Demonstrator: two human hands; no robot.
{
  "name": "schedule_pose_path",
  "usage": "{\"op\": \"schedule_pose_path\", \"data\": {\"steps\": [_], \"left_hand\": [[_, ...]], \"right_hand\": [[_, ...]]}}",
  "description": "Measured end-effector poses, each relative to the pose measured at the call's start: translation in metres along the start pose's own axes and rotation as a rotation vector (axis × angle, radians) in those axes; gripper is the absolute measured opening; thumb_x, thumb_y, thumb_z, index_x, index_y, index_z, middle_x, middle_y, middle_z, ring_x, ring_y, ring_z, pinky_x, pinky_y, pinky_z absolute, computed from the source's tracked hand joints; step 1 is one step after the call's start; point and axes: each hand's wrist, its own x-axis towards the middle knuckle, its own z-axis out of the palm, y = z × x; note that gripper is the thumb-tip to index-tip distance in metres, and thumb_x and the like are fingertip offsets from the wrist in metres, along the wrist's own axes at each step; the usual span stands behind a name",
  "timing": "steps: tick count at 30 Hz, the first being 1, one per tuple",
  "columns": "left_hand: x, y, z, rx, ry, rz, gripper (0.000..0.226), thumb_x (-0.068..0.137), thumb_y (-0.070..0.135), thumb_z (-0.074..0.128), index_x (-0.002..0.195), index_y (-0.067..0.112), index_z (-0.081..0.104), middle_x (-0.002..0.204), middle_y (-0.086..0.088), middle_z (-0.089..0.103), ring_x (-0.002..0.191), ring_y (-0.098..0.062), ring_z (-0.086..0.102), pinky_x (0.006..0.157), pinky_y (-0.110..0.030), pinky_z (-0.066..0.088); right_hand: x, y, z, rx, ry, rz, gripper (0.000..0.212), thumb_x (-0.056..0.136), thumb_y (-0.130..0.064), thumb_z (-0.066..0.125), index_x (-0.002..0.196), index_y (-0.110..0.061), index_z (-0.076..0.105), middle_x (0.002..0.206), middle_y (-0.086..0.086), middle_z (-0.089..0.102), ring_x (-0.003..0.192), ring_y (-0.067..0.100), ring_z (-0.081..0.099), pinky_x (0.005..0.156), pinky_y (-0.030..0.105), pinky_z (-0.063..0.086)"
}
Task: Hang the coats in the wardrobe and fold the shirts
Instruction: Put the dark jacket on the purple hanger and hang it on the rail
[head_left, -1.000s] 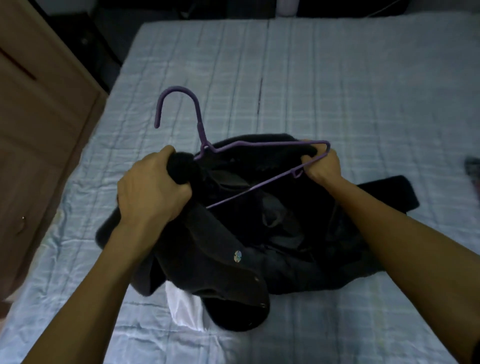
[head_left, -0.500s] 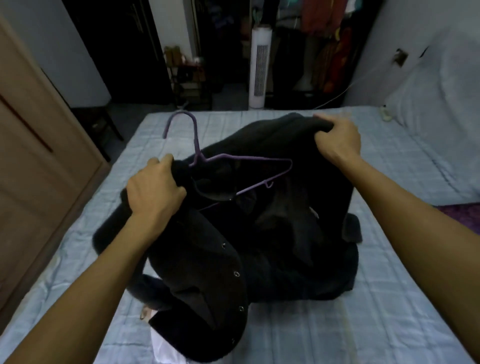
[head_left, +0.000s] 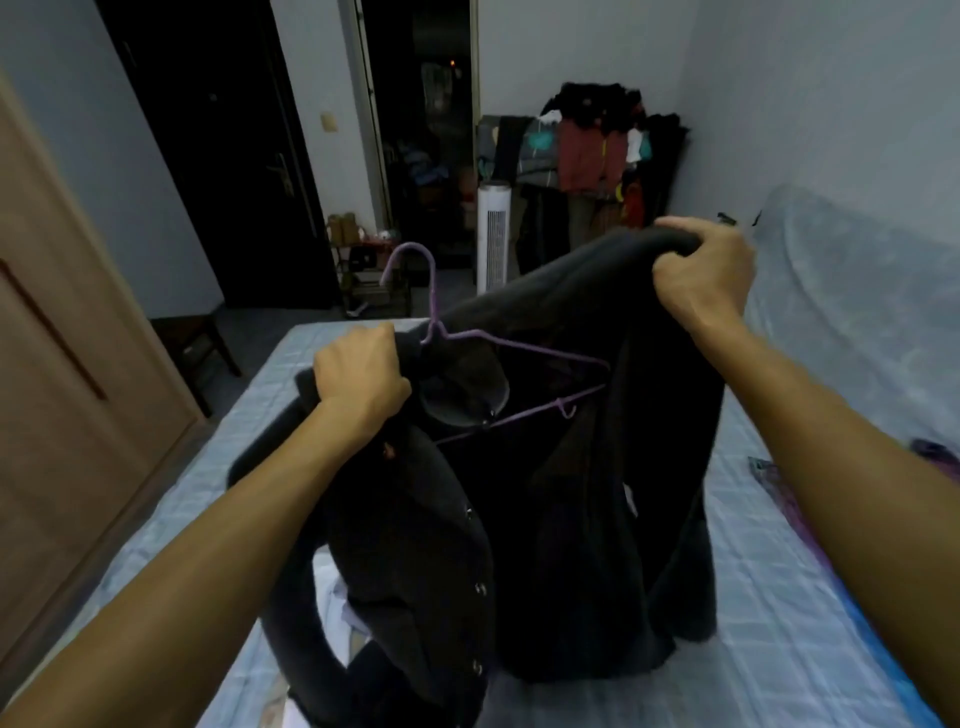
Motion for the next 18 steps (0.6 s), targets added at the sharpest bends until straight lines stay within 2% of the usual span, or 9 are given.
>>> {"op": "schedule_pose_path", "data": {"steps": [4, 6, 9, 11, 13, 14, 16, 18], "left_hand": [[-0.003, 0.016, 0.001, -0.069, 0.081, 0.029, 0.035, 0.072, 0.024, 0.067, 0.102, 0.015, 0.053, 0.098, -0.011, 0.061, 0.087, -0.034, 0.060, 0.063, -0.037, 0.037], [0.000, 0.022, -0.006, -0.174, 0.152, 0.013, 0.029, 0.070, 0.023, 0.066, 0.095, 0.014, 0.053, 0.095, -0.011, 0.060, 0.083, -0.036, 0.058, 0.063, -0.036, 0.034], [0.007, 0.028, -0.017, -0.366, 0.268, -0.019, 0.024, 0.068, 0.022, 0.065, 0.089, 0.015, 0.055, 0.090, -0.008, 0.061, 0.079, -0.034, 0.058, 0.064, -0.033, 0.034], [0.008, 0.031, -0.022, -0.476, 0.344, -0.027, 0.021, 0.067, 0.022, 0.064, 0.085, 0.016, 0.056, 0.085, -0.005, 0.061, 0.074, -0.028, 0.056, 0.063, -0.031, 0.034], [0.010, 0.033, -0.025, -0.586, 0.419, -0.048, 0.018, 0.067, 0.022, 0.065, 0.081, 0.018, 0.056, 0.081, -0.002, 0.061, 0.068, -0.020, 0.051, 0.062, -0.029, 0.034], [0.010, 0.034, -0.027, -0.633, 0.449, -0.052, 0.017, 0.067, 0.022, 0.065, 0.080, 0.019, 0.056, 0.079, -0.001, 0.061, 0.067, -0.018, 0.049, 0.062, -0.028, 0.035], [0.012, 0.035, -0.029, -0.685, 0.487, -0.027, 0.015, 0.067, 0.022, 0.064, 0.079, 0.020, 0.056, 0.077, 0.000, 0.061, 0.067, -0.018, 0.052, 0.062, -0.028, 0.038], [0.014, 0.035, -0.030, -0.692, 0.510, 0.021, 0.014, 0.068, 0.022, 0.064, 0.079, 0.019, 0.057, 0.076, 0.001, 0.060, 0.067, -0.019, 0.053, 0.060, -0.028, 0.039]], "right_hand": [[-0.047, -0.007, 0.015, 0.034, -0.044, -0.030, 0.047, 0.066, -0.018, 0.053, 0.109, -0.026, 0.070, 0.101, 0.001, 0.073, 0.095, 0.020, 0.066, 0.087, 0.026, 0.050], [-0.076, -0.007, 0.027, 0.069, -0.178, -0.080, 0.043, 0.068, -0.022, 0.055, 0.108, -0.025, 0.070, 0.096, 0.002, 0.073, 0.090, 0.021, 0.067, 0.083, 0.028, 0.052], [-0.109, 0.005, 0.036, 0.103, -0.371, -0.096, 0.036, 0.074, -0.024, 0.060, 0.109, -0.027, 0.067, 0.092, -0.005, 0.072, 0.085, 0.012, 0.067, 0.080, 0.029, 0.054], [-0.118, 0.016, 0.037, 0.125, -0.539, -0.119, 0.044, 0.077, -0.033, 0.063, 0.120, -0.029, 0.062, 0.106, -0.009, 0.070, 0.097, 0.006, 0.064, 0.087, 0.030, 0.053], [-0.112, 0.020, 0.036, 0.134, -0.651, -0.151, 0.053, 0.082, -0.046, 0.059, 0.131, -0.027, 0.055, 0.128, -0.005, 0.060, 0.117, 0.007, 0.055, 0.102, 0.029, 0.043], [-0.104, 0.020, 0.036, 0.124, -0.618, -0.161, 0.049, 0.085, -0.048, 0.052, 0.128, -0.025, 0.058, 0.129, -0.002, 0.059, 0.120, 0.012, 0.052, 0.105, 0.033, 0.039], [-0.084, 0.021, 0.033, 0.036, -0.400, -0.238, 0.035, 0.088, -0.039, 0.045, 0.109, -0.025, 0.069, 0.113, 0.004, 0.062, 0.112, 0.024, 0.049, 0.098, 0.037, 0.035], [-0.066, 0.024, 0.027, -0.094, -0.169, -0.336, 0.022, 0.086, -0.030, 0.052, 0.093, -0.023, 0.072, 0.098, 0.005, 0.051, 0.102, 0.028, 0.044, 0.090, 0.036, 0.034]]}}
